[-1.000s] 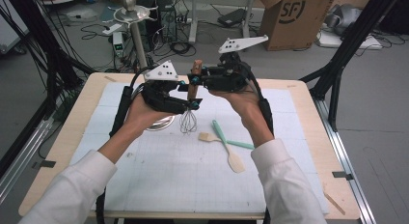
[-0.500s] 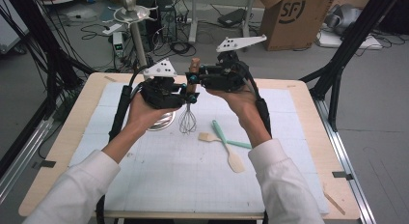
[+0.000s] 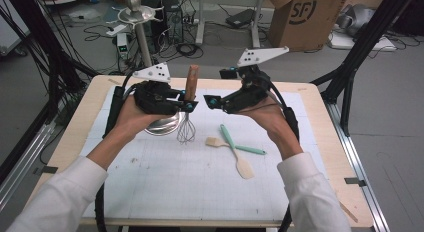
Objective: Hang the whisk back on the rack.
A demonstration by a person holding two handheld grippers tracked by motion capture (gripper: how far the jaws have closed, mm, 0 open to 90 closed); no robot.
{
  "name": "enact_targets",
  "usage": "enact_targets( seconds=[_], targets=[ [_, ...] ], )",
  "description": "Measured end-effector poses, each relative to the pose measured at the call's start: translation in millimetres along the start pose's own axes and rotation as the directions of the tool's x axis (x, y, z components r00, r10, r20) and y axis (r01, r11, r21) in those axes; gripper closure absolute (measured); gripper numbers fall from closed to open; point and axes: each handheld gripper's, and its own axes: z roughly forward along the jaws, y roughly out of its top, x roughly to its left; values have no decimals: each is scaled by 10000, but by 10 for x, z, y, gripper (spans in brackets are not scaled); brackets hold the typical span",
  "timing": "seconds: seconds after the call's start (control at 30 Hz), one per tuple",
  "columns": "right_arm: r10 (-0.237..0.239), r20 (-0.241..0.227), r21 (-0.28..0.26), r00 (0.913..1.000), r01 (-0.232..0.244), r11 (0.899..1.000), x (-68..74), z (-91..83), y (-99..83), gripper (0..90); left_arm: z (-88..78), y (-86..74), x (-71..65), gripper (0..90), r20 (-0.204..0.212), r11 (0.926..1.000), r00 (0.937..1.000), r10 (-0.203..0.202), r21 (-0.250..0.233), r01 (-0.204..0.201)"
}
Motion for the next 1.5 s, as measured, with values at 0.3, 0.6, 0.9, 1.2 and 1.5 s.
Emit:
enact_targets(
  seconds=[0.3, 0.6, 0.9, 1.2, 1.5],
  targets=[
    [-636, -153, 40, 9979, 637, 9980, -7, -340, -372, 2, -402, -91, 83, 724, 363, 9997, 9993, 63, -258, -53],
    [-548, 79, 47, 9985, 547, 9985, 25, -613, -841, 2, -769, -138, 226, 724, 102, 9992, 9999, -100, -384, 104],
    [-318, 475, -169, 9984, 326, 9993, 28, -871, -1192, 2, -1006, -82, 405, 723, -278, 9973, 9985, -471, -579, 454],
    [-355, 630, -319, 9974, 376, 9988, 62, -1036, -1435, 2, -1091, 14, 545, 724, -475, 9982, 9980, -425, -443, 404],
    [-37, 407, 1, 9992, 37, 10000, 21, -1070, -1625, 2, -1083, 134, 756, 724, -247, 9992, 9990, -386, -51, 384]
  ],
)
